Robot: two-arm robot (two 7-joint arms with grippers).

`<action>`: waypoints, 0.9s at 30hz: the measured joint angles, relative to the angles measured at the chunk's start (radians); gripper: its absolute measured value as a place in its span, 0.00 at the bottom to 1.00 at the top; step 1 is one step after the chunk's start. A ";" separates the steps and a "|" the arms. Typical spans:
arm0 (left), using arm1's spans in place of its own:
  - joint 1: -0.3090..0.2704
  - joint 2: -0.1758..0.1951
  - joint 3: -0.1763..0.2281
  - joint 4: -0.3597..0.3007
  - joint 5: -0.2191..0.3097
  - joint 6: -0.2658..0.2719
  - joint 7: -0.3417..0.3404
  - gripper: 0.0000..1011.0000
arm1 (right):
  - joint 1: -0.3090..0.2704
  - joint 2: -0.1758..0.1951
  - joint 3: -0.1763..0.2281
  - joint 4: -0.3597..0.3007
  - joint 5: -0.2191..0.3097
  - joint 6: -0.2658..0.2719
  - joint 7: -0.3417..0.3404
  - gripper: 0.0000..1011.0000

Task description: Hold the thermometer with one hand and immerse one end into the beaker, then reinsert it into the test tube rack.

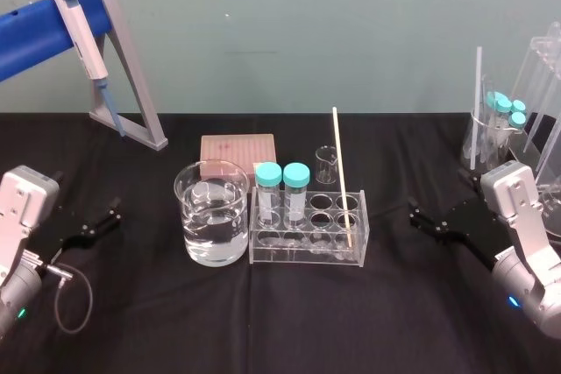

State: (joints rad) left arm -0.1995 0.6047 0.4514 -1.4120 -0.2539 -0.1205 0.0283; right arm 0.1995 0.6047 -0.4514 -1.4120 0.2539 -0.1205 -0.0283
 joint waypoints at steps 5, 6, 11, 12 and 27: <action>0.000 0.000 0.000 0.000 0.000 0.000 0.000 0.99 | 0.000 0.000 0.000 0.000 0.000 0.000 0.000 0.99; 0.000 0.000 0.000 0.000 0.000 0.000 0.000 0.99 | 0.000 0.000 0.000 0.000 0.000 0.000 0.000 0.99; 0.000 0.000 0.000 0.000 0.000 0.000 0.000 0.99 | 0.000 0.000 0.000 0.000 0.000 0.000 0.000 0.99; 0.000 0.000 0.000 0.000 0.000 0.000 0.000 0.99 | 0.000 0.000 0.000 0.000 0.000 0.000 0.000 0.99; 0.000 0.000 0.000 0.000 0.000 0.000 0.000 0.99 | 0.000 0.000 0.000 0.000 0.000 0.000 0.000 0.99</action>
State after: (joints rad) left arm -0.1995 0.6047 0.4514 -1.4120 -0.2539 -0.1206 0.0283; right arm 0.1995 0.6047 -0.4514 -1.4120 0.2539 -0.1206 -0.0283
